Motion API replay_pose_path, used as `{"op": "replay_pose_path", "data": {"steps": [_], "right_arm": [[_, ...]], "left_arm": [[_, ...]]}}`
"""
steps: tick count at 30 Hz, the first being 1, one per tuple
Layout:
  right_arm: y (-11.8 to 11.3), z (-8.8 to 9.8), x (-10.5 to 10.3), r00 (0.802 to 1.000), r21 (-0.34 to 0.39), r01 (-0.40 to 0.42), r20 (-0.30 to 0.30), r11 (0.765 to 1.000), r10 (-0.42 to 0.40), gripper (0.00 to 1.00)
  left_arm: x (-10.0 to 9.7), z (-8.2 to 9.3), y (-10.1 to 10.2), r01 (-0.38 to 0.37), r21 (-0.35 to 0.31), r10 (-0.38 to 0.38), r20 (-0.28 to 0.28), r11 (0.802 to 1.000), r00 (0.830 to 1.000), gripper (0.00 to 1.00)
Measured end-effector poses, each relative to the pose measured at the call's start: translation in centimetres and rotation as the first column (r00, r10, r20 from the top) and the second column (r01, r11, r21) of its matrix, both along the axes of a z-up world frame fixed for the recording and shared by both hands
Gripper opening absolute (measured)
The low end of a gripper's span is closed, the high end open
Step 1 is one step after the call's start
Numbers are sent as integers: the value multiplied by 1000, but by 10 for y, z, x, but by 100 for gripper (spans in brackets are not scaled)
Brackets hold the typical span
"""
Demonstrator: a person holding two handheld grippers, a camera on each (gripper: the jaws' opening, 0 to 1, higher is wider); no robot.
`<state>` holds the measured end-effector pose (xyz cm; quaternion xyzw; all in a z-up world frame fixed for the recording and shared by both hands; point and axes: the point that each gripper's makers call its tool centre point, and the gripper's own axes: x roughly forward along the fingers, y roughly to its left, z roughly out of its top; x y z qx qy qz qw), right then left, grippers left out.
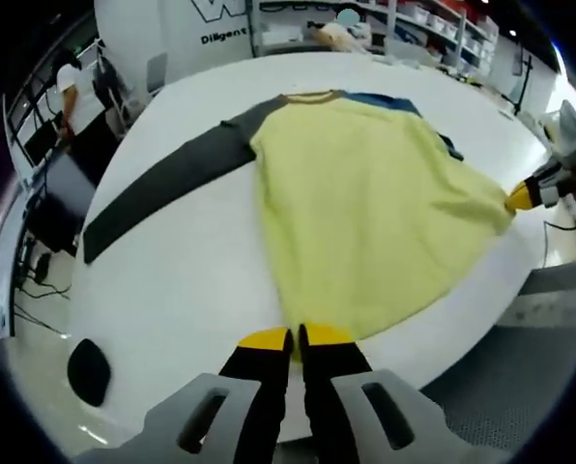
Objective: Fold the garment on the visible template until the final outline fits inside the template.
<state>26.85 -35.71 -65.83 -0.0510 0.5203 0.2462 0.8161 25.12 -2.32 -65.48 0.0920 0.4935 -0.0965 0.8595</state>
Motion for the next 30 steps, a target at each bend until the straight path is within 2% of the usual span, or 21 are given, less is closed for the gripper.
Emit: {"op": "replay_pose_path", "data": {"steps": [4,15,18,20,24,25,26,28,30], "right_arm": [[-2,-1,-3,1000,1,4,-11,1000,-4,0],[-3,-5,-6,1000,-4,6,-18,1000,-6,0],[-5,-5,-3,1000,-7,17,-3,1000,-17,0],[-4,-4,-2,1000,0,25,5,1000,-25,0],[0,10,5,997,64,37,69,997,-41,0],[1,14,9,995,77,38,90,996,-45,4],[-1,19,14,992,91,58,110,994,-68,12],[-2,26,23,984,114,81,150,990,-98,23],[-2,37,36,969,163,105,204,981,-138,27]], "left_arm": [[-6,-10,5,4,23,-3,-38,1000,999,4],[-10,-18,8,23,51,-20,-50,998,999,5],[-10,-18,7,2,25,-1,-48,1000,999,6],[-11,-18,7,-5,16,6,-45,1000,999,12],[-6,-9,4,-9,-17,9,5,1000,1000,26],[-4,-7,3,-1,-24,2,23,1000,1000,29],[-1,-3,2,-1,-33,3,49,999,999,33],[10,5,-1,8,-44,-2,130,999,992,39],[11,7,-1,16,-40,-10,141,999,990,50]]}}
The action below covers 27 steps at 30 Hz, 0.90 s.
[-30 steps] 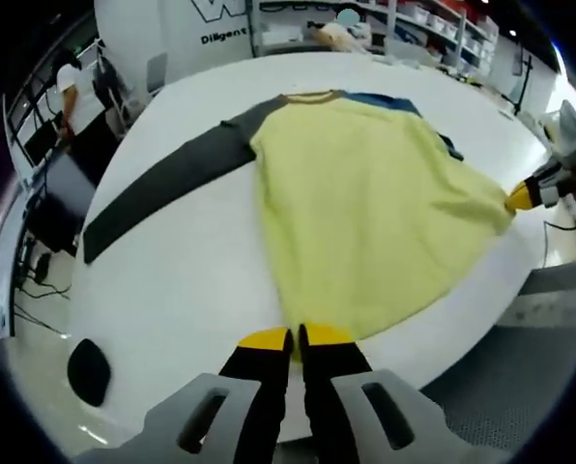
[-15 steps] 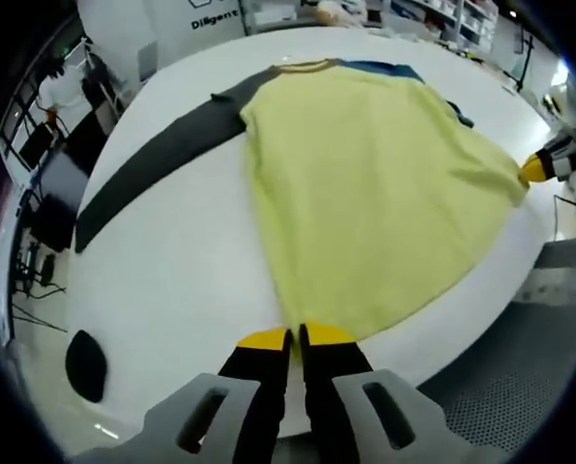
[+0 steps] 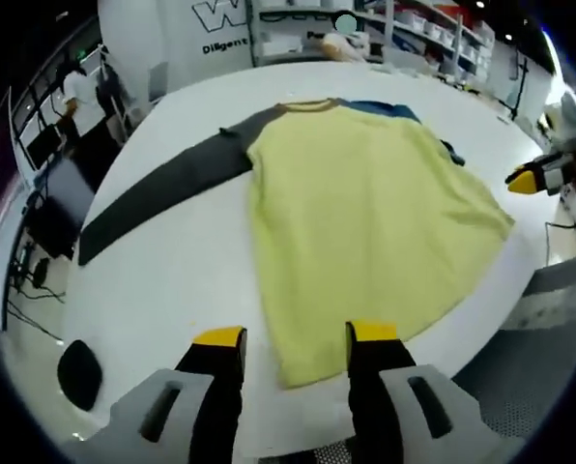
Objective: Fold the garment on the visible template until the final outline fits inside the template.
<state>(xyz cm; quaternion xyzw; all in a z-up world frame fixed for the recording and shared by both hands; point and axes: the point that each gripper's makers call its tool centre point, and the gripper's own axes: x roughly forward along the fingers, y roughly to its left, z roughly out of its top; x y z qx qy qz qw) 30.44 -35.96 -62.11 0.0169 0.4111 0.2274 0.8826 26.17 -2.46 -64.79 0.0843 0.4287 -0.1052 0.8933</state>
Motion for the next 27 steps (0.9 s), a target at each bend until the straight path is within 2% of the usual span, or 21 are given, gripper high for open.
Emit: {"op": "replay_pose_path", "data": {"steps": [2,6,9,13,14,15,20,27], "right_arm": [[-4,2,6,1000,17,29,-4,999,-29,28],[-11,7,25,996,56,78,37,995,-81,38],[-12,9,35,992,114,117,27,987,-121,39],[-17,4,53,989,108,133,51,985,-140,45],[-19,2,57,986,118,151,51,981,-158,46],[-21,-1,62,982,128,177,40,976,-183,47],[-23,-15,77,981,126,184,34,975,-190,46],[-24,-31,95,979,111,196,28,974,-200,38]], "left_arm": [[4,5,-4,20,-5,-20,35,1000,999,58],[5,12,-10,41,-19,-40,65,999,997,72],[7,20,-14,61,-25,-58,102,998,993,83],[12,33,-20,90,-44,-83,147,995,986,99],[14,37,-26,108,-67,-95,170,992,981,99],[14,42,-26,119,-59,-107,171,991,979,99],[20,53,-27,135,-47,-123,197,990,973,99],[19,51,-26,134,-43,-124,182,990,976,99]]}}
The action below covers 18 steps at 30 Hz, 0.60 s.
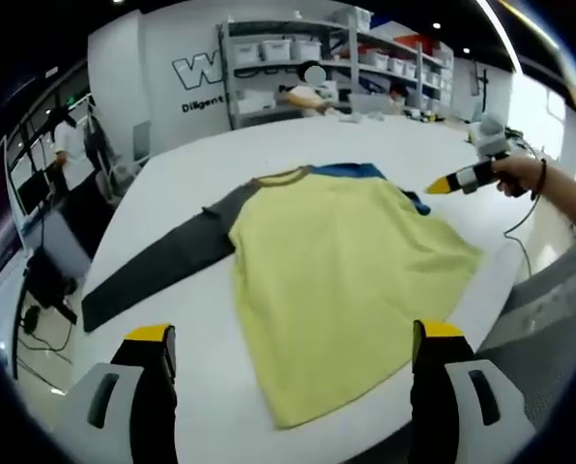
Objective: Fold the garment on the visible template until the final outline fits inside the template.
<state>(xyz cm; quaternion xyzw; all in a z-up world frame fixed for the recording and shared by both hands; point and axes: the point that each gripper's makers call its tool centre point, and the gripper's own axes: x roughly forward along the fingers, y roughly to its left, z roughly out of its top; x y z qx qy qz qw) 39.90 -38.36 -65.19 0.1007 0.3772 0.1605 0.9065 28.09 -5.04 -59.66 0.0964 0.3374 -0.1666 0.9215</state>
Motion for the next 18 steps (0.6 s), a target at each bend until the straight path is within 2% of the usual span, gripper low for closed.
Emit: {"op": "replay_pose_path", "data": {"steps": [6,11,13,14,15,18], "right_arm": [[-1,-10,14,1000,-34,20,6,999,-20,34],[2,-18,21,1000,-68,23,9,997,-22,24],[2,-22,21,1000,-116,23,10,993,-22,16],[0,-21,25,999,-168,14,43,986,-7,14],[-4,-24,23,1000,-187,21,19,982,-18,12],[0,-22,24,999,-189,18,34,982,-12,11]], "left_arm": [[-2,-4,1,4,12,-4,-9,1000,1000,99],[-2,-4,2,7,14,-7,-2,1000,1000,99],[-2,-3,3,9,21,-9,-1,1000,1000,99],[-2,-3,3,9,23,-10,1,1000,1000,99],[-2,-3,4,11,25,-11,2,1000,1000,99],[-3,-4,5,10,32,-10,-4,999,1000,99]]}}
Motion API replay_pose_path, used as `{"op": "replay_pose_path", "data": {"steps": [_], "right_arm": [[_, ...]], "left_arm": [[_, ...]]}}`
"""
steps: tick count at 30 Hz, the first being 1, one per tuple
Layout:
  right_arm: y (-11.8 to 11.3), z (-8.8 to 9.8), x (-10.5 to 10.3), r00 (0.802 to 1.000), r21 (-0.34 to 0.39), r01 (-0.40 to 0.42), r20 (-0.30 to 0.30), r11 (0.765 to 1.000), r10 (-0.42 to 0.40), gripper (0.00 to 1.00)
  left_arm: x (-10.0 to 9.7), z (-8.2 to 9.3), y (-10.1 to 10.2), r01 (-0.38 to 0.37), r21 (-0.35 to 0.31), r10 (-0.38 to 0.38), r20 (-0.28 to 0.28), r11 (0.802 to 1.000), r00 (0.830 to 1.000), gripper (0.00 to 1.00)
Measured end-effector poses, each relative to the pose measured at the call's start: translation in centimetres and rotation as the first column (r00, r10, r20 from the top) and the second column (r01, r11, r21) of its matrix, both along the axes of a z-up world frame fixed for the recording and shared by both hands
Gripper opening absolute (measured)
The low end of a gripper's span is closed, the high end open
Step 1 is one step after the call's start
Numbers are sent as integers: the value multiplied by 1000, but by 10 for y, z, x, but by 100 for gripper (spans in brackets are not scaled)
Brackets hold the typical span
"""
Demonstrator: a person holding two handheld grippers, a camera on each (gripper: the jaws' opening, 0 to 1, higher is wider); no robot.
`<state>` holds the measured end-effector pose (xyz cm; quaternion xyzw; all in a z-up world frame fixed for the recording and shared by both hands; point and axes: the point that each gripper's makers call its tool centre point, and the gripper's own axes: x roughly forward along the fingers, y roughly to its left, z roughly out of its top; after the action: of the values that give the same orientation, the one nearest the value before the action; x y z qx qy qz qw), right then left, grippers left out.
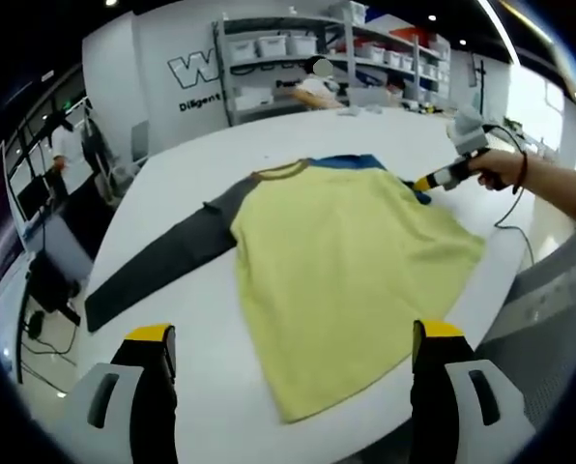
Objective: Fold the garment on the visible template until the final outline fits inside the template.
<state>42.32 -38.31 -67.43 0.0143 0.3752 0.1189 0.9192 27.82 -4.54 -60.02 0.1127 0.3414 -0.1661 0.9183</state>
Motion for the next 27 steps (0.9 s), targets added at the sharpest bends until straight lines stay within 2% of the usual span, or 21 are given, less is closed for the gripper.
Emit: {"op": "replay_pose_path", "data": {"steps": [4,6,14,23,27], "right_arm": [[-4,-1,1,1000,-52,-20,21,998,21,2],[-6,-2,2,1000,-52,-11,15,999,11,0],[-23,3,9,1000,-80,12,14,997,-11,0],[-72,14,26,998,-193,60,38,979,-54,0],[-83,17,29,997,-192,72,28,979,-68,0]], "left_arm": [[1,0,2,-5,2,5,-2,1000,1000,99],[0,0,3,-4,4,4,-5,1000,1000,98],[-1,0,4,-2,5,2,-1,1000,1000,98],[-3,-2,6,1,8,0,-7,1000,1000,99],[-1,3,4,2,-9,-2,8,1000,1000,97]]}}
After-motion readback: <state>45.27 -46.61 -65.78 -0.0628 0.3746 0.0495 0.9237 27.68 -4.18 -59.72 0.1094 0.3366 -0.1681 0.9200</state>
